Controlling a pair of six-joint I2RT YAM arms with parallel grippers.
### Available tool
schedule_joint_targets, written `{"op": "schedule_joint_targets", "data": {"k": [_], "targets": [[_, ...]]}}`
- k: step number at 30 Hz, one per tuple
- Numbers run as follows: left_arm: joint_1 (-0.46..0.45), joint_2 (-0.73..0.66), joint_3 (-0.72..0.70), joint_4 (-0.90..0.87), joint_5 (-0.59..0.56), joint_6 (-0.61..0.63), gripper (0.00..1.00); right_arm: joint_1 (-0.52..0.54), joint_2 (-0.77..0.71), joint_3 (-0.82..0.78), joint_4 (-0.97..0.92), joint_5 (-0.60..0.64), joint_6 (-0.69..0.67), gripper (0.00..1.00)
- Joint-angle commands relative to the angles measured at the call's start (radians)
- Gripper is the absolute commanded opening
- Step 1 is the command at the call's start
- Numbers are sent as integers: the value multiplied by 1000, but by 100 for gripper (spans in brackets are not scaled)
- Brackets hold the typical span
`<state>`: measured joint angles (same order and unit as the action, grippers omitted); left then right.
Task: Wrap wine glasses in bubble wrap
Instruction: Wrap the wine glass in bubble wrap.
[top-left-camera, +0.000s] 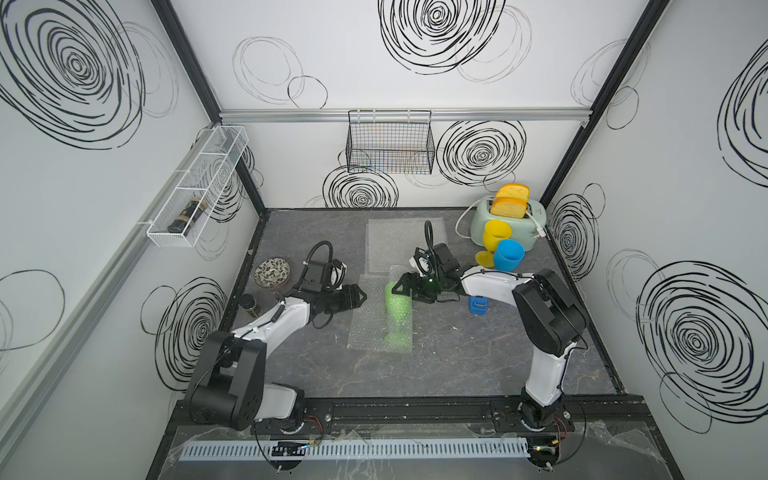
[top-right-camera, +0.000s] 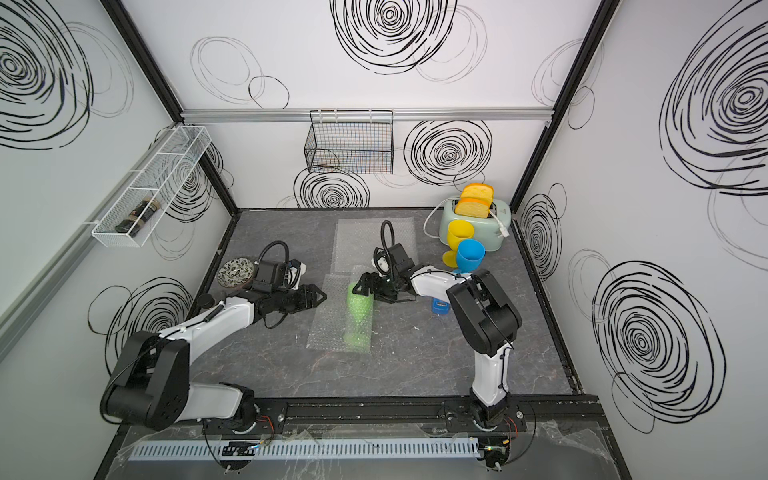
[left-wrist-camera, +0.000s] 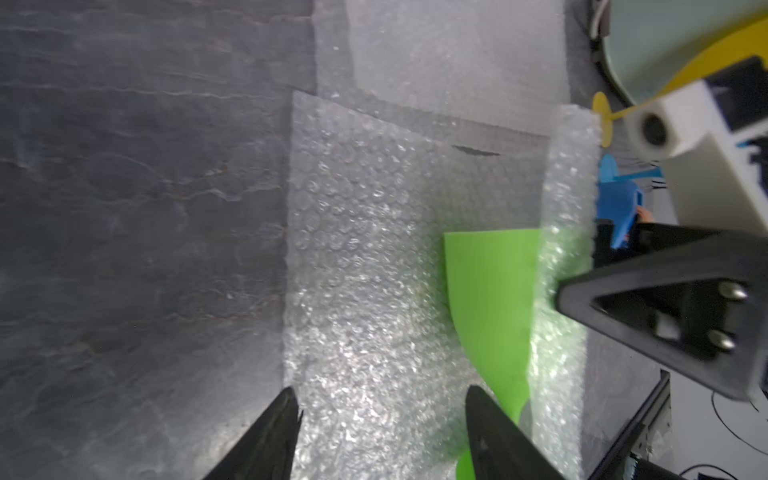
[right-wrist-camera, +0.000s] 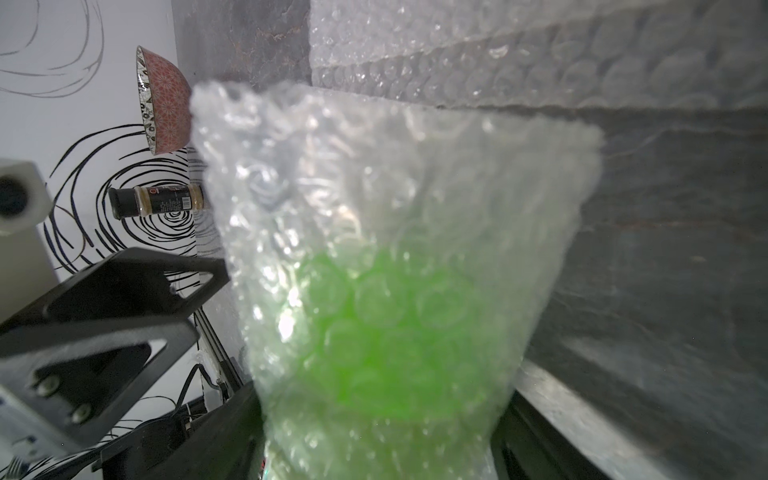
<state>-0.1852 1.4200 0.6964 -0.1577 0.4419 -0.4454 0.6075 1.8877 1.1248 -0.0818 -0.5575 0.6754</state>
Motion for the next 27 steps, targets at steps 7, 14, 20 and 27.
{"op": "schedule_joint_targets", "data": {"k": [7,14,20,27], "targets": [[5,193,20,2,33,-14,68,9,28,-6,-48,34,-14,83],[31,274,23,33,215,-113,60,11,28,-12,-38,18,-15,82],[60,208,2,75,285,-159,47,12,26,-17,-32,13,-17,81],[56,175,-35,148,434,-259,58,14,28,-13,-35,3,-17,81]]}}
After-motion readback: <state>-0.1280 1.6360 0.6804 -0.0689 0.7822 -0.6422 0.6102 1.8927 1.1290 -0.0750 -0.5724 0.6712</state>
